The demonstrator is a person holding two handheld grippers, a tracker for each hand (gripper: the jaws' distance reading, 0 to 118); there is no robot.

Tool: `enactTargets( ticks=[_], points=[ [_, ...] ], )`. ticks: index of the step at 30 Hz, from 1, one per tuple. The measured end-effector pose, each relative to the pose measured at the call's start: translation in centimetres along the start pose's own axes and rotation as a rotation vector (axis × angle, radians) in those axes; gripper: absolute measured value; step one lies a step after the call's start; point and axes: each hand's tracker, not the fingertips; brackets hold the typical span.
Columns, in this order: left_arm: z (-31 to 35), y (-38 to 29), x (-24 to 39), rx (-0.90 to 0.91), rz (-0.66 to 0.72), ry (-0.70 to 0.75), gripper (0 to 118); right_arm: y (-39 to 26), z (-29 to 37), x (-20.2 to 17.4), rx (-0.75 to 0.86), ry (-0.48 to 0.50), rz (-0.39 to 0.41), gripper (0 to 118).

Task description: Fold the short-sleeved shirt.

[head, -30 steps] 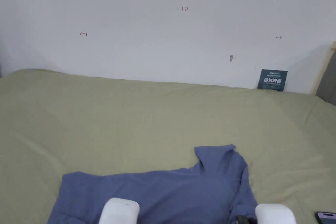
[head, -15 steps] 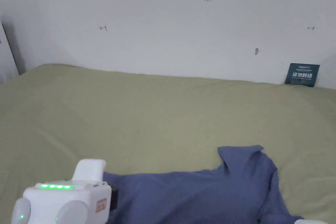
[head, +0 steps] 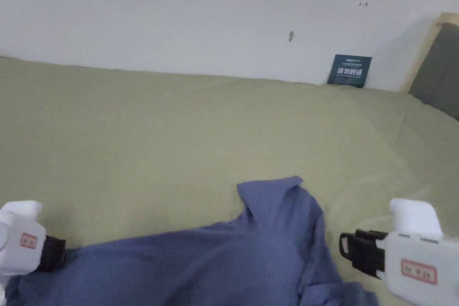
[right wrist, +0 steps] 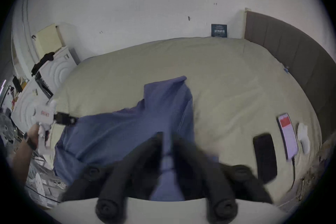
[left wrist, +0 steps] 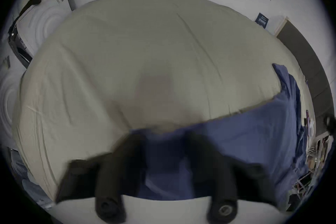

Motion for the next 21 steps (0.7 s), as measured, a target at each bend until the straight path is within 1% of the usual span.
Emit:
enactTargets(
  ticks=[1, 2, 3, 4, 5, 6, 7, 8, 11, 13, 14, 15, 16, 17, 18, 19, 20, 21],
  points=[
    [0.8, -0.7, 0.4, 0.025, -0.013, 0.023, 3, 1.5, -2.1, 0.7, -0.024, 0.018, 0.032, 100],
    [1.1, -0.7, 0.4, 0.05, -0.009, -0.021, 3, 3.2, -5.0, 1.7, -0.085, 0.073, 0.052, 110],
    [1.2, -0.8, 0.4, 0.043, 0.002, -0.037, 3, 4.6, -7.9, 2.3, -0.149, 0.083, 0.07, 109],
    [1.3, -0.9, 0.5, 0.041, -0.003, -0.025, 3, 5.7, -10.2, 2.8, -0.195, 0.116, 0.092, 109],
    [1.8, -1.3, 0.5, 0.052, -0.011, -0.02, 3, 7.0, -12.9, 3.3, -0.247, 0.092, 0.087, 109],
    [1.8, -1.3, 0.4, 0.056, -0.008, -0.026, 3, 8.0, -15.2, 3.4, -0.285, 0.007, 0.104, 109],
    [1.9, -1.3, 0.2, 0.057, -0.002, -0.031, 3, 9.0, -17.2, 3.6, -0.335, -0.029, 0.115, 109],
    [2.0, -1.3, 0.1, 0.063, 0.012, -0.038, 3, 9.7, -18.7, 3.7, -0.362, -0.037, 0.119, 109],
    [1.9, -1.2, -0.1, 0.051, 0.007, -0.042, 3, 11.2, -21.9, 3.4, -0.396, -0.029, 0.093, 109],
    [1.8, -1.1, 0.0, 0.037, -0.004, -0.041, 3, 11.5, -23.1, 3.2, -0.42, -0.077, 0.094, 109],
    [1.7, -1.1, 0.0, 0.036, -0.007, -0.037, 3, 11.5, -23.3, 2.9, -0.459, -0.09, 0.099, 105],
    [1.6, -1.1, -0.1, 0.033, -0.006, -0.038, 3, 11.5, -23.6, 2.9, -0.502, -0.098, 0.096, 88],
    [1.5, -1.2, -0.1, 0.03, -0.004, -0.039, 3, 11.4, -23.7, 2.8, -0.519, -0.108, 0.086, 30],
    [1.3, -1.1, -0.1, 0.03, -0.003, -0.04, 3, 11.3, -23.7, 2.8, -0.534, -0.13, 0.07, 2],
    [1.4, -1.2, -0.2, 0.031, -0.003, -0.041, 3, 10.6, -23.0, 2.7, -0.512, -0.126, 0.016, 2],
    [1.4, -1.2, -0.3, 0.033, -0.005, -0.042, 3, 10.2, -22.5, 2.9, -0.477, -0.095, -0.017, 2],
    [1.5, -1.2, -0.4, 0.033, -0.007, -0.046, 3, 10.0, -22.0, 3.0, -0.469, -0.055, -0.021, 2],
    [1.6, -1.1, -0.4, 0.032, -0.006, -0.053, 3, 10.1, -21.6, 2.7, -0.458, -0.057, -0.006, 2]
  ],
)
